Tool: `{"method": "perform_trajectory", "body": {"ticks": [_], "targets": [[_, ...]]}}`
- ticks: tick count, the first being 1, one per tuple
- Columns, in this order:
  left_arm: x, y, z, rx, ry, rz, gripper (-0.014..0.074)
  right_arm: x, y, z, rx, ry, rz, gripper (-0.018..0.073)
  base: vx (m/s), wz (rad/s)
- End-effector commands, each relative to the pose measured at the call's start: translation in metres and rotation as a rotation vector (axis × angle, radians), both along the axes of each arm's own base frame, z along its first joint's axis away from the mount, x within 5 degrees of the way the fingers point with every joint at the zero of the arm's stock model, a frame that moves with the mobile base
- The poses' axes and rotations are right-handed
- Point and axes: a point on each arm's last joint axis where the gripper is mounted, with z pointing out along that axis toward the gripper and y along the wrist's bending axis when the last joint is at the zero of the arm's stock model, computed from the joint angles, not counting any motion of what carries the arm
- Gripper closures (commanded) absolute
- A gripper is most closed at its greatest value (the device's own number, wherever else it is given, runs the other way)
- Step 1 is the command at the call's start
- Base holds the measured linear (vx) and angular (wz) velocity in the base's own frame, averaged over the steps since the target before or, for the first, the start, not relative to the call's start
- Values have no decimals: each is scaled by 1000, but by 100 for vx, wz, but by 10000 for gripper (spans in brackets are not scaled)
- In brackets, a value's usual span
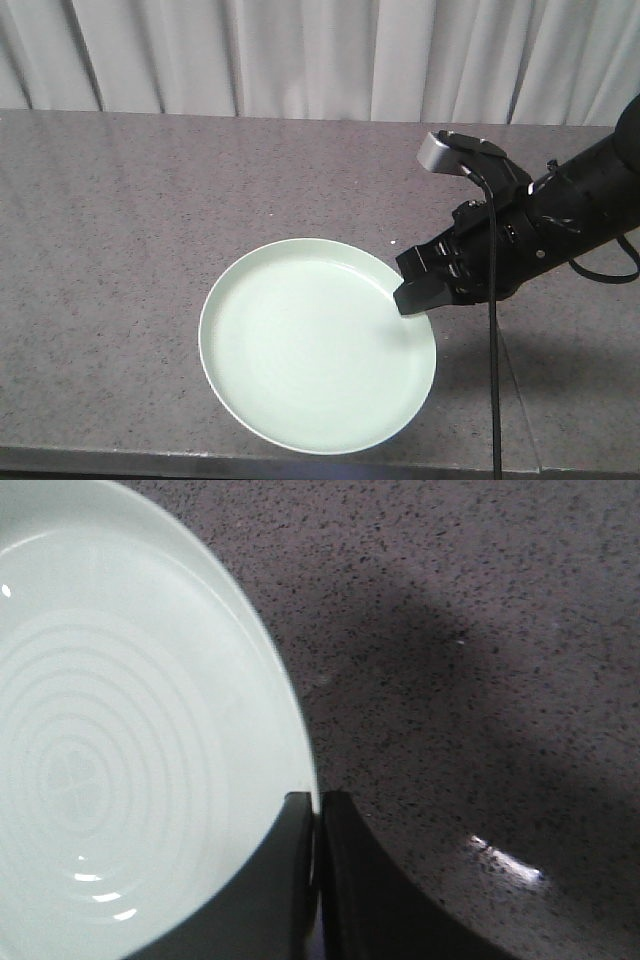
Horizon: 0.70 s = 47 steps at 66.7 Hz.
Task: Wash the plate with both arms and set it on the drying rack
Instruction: 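Hold the plate in the right gripper while the base turns away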
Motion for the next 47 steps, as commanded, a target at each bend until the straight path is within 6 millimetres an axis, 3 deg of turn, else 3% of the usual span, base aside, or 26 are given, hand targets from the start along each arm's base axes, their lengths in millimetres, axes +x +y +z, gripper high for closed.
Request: {"method": "perform_trajectory", "body": {"ticks": [1,47], "targets": [[-3,0,17,-10,-115,-4,603,-5,0,21,58,-68,-7,568,-6,25],[-3,0,17,-10,-115,-4,603,-5,0,21,58,-68,-7,568,-7,32]]}}
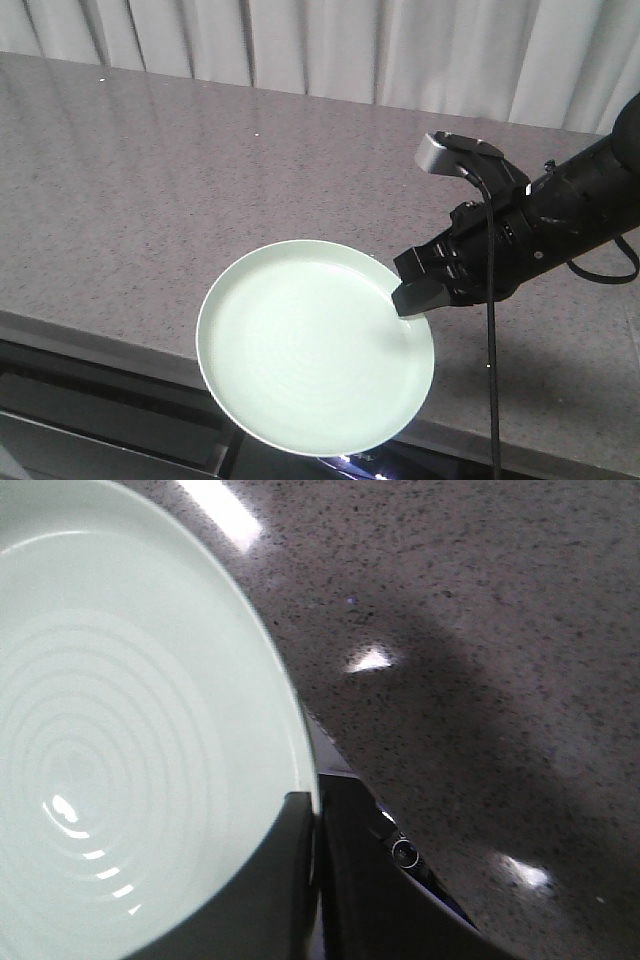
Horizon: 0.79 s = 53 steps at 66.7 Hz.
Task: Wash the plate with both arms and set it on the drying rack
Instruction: 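Hold the plate in the right gripper while the base turns away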
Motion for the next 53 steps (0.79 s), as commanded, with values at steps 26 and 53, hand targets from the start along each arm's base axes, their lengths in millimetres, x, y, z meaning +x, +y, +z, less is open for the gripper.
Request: {"method": "perform_trajectory", "body": {"ticks": [26,53], "targets": [[-3,0,17,-10,-115,-4,603,-5,0,21,57,-69,-7,568,-9,44],[-3,0,17,-10,-115,-4,603,-5,0,21,57,-69,-7,568,-11,46]]}}
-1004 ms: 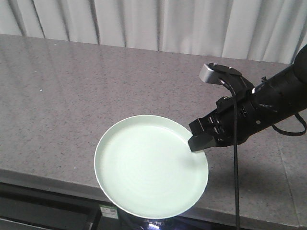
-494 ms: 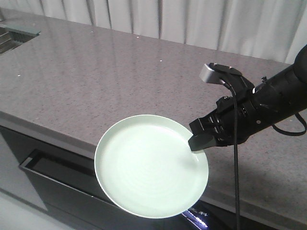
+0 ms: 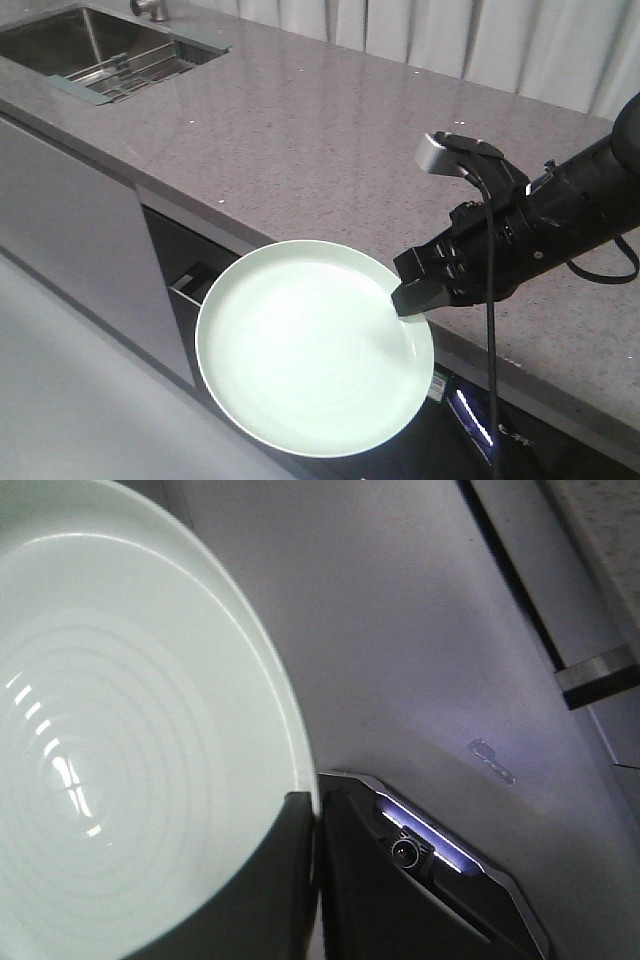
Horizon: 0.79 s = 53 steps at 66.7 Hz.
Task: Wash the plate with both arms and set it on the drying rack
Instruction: 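Hold the plate in the right gripper while the base turns away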
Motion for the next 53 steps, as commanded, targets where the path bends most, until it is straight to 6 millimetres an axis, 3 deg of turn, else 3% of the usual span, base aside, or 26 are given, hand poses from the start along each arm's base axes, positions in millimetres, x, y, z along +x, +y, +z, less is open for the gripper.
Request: {"method": "perform_trajectory", "body": {"ticks": [1,53], "targets": [[-3,0,17,-10,-115,-4,603,-5,0,21,57,-68,-8,568,-12,45],[-3,0,17,-10,-115,-4,603,-5,0,21,57,-68,-8,568,-11,44]]}}
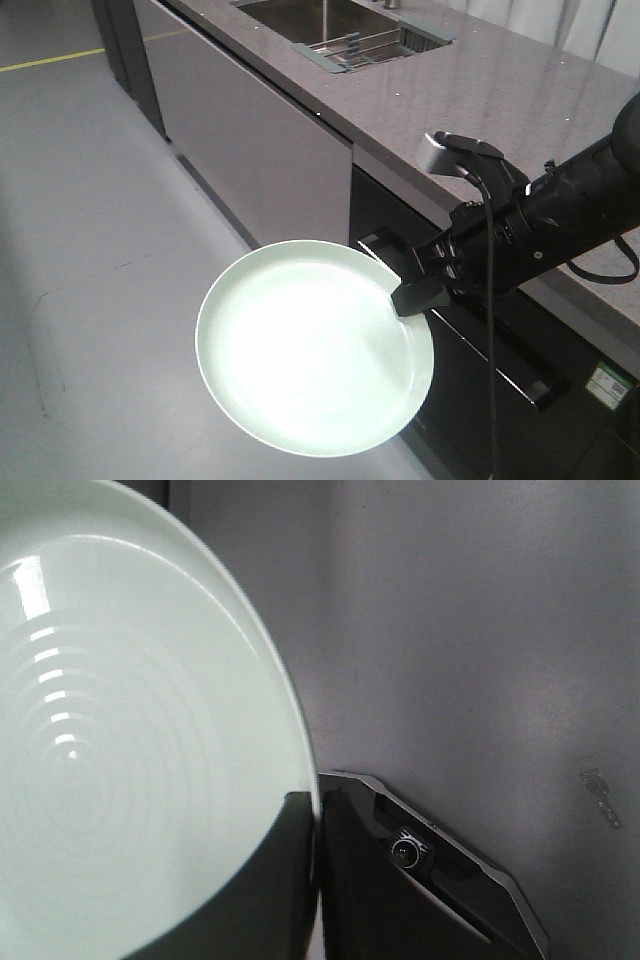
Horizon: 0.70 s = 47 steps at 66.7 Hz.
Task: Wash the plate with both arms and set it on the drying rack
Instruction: 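Hold the plate in the right gripper while the base turns away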
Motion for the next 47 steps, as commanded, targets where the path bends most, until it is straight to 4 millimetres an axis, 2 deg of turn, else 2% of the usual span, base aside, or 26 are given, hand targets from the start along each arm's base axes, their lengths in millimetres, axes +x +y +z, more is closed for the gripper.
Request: {"method": "perform_trajectory", "body": {"ticks": [1,47], "targets": [[-3,0,17,-10,-115,-4,603,-5,0,21,57,-68,-8,568,-11,41],[-3,0,17,-10,-115,-4,603,-5,0,21,57,-68,-8,568,-8,41]]}}
